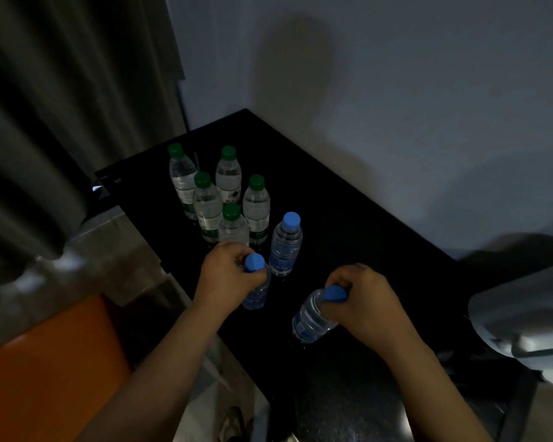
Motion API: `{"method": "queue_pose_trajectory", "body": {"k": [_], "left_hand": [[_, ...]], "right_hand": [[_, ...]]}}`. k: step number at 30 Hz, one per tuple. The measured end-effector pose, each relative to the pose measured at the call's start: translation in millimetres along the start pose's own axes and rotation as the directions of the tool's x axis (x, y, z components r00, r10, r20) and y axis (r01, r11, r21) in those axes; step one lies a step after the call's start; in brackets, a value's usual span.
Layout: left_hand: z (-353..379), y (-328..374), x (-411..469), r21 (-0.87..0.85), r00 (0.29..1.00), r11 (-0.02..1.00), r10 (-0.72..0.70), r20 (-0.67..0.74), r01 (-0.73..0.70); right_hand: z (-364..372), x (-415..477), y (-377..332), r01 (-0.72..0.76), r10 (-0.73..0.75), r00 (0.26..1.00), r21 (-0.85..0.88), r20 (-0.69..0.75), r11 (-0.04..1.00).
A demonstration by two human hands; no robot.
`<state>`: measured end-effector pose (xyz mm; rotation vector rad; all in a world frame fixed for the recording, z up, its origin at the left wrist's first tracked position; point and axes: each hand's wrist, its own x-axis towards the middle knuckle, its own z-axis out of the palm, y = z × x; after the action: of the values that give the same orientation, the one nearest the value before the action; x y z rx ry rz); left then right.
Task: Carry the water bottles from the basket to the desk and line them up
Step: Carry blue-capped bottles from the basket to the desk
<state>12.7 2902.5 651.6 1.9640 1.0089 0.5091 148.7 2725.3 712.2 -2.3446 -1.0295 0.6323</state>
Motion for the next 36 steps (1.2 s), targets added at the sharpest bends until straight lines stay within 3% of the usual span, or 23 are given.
{"method": "queue_pose_trajectory", "body": {"k": [16,36], "left_hand": [[7.0,2.3,2.1,-0.022,0.999,0.999,0.023,-0.022,-0.024],[2.5,9.9,1.9,0.088,0.998,0.995,0.055,-0.021,-0.053]], "right_hand": [[5.5,63.6,-2.5,0.016,-0.018,1.000,-0.087,-0.025,0.996],[7.1,60.7,9.1,-0.010,0.002,0.998,-0.131,-0.062,0.991]]}}
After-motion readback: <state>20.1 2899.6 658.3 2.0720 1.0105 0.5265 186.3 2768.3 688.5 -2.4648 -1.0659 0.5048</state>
